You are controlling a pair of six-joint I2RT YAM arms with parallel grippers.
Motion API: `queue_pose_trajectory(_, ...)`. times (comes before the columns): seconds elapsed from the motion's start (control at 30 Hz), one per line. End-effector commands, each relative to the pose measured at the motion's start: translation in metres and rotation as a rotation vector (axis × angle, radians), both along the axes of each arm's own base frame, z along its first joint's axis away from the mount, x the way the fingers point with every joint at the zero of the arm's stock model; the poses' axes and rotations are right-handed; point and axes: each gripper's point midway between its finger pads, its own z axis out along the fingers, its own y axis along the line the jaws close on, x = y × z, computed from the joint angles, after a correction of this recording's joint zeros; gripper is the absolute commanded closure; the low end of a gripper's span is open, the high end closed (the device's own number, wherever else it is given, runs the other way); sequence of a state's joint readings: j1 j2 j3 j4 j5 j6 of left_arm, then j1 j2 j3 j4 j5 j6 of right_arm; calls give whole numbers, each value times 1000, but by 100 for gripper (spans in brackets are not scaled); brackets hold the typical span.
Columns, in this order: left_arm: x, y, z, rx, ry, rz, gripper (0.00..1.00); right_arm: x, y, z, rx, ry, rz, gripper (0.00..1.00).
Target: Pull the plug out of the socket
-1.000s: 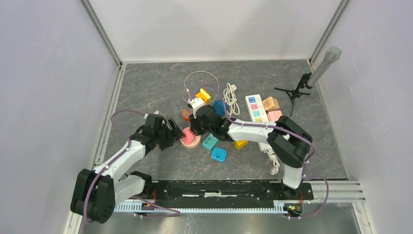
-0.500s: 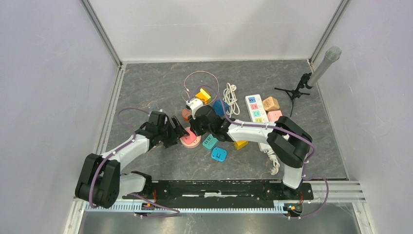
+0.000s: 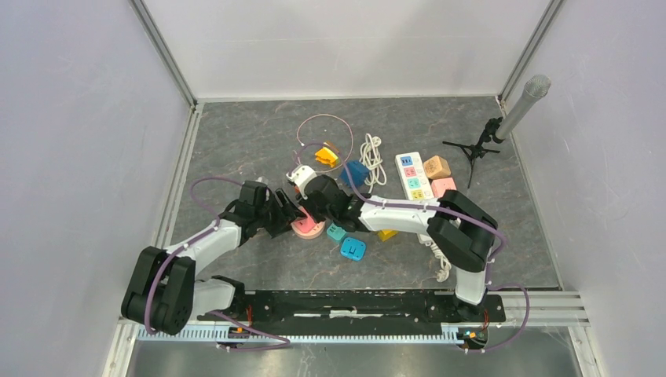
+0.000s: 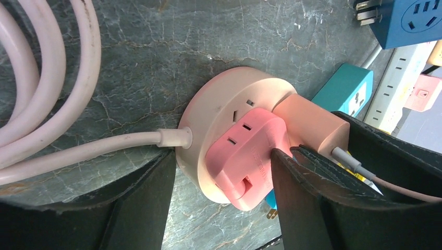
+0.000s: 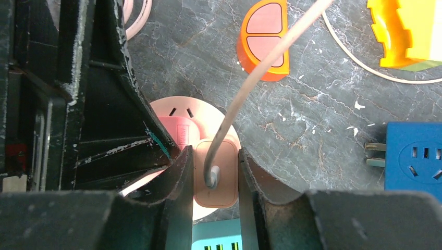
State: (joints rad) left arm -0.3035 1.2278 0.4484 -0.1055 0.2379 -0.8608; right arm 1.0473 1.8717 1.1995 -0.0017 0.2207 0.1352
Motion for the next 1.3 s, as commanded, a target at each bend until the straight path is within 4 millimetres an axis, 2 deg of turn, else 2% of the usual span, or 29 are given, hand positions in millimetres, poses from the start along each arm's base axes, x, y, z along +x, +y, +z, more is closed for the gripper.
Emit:
queue_pose_trajectory(0.0, -47, 35, -53, 180, 217, 38, 29, 2, -2, 19, 28, -34, 29, 100)
queue_pose_trajectory(0.07, -48, 35, -54, 182, 221, 38, 30, 3, -4, 24, 144, 42, 48, 100)
queue_pose_trajectory(0.17, -48, 35, -54, 183, 222, 38, 31, 8, -8, 27, 190, 65, 42, 100)
queue_pose_trajectory(0.43, -48, 36, -55, 187, 225, 43, 33, -13, 14, 14, 13, -46, 115, 100)
queue_pose_trajectory(0.57, -48, 35, -55, 186, 227, 40, 35, -5, 10, 28, 36, -72, 98, 100)
queue_pose_trajectory(0.67, -47, 35, -55, 187, 225, 38, 37, 7, 0, 33, 177, 25, 86, 100)
queue_pose_trajectory(0.73, -47, 35, -54, 188, 220, 31, 38, 10, -4, 32, 203, 43, 85, 100)
queue_pose_trajectory(0.9, -45, 35, -53, 195, 219, 23, 38, -14, 19, 22, 69, -23, 173, 100)
queue_pose_trajectory(1.03, -45, 35, -55, 195, 230, 21, 39, -7, 17, 34, 84, -49, 148, 100)
queue_pose_trajectory(1.17, -45, 35, -54, 197, 225, 20, 40, 5, 14, 56, 222, 9, 154, 100)
queue_pose_trajectory(1.27, -44, 35, -53, 197, 223, 20, 40, 6, 15, 55, 203, -5, 155, 100)
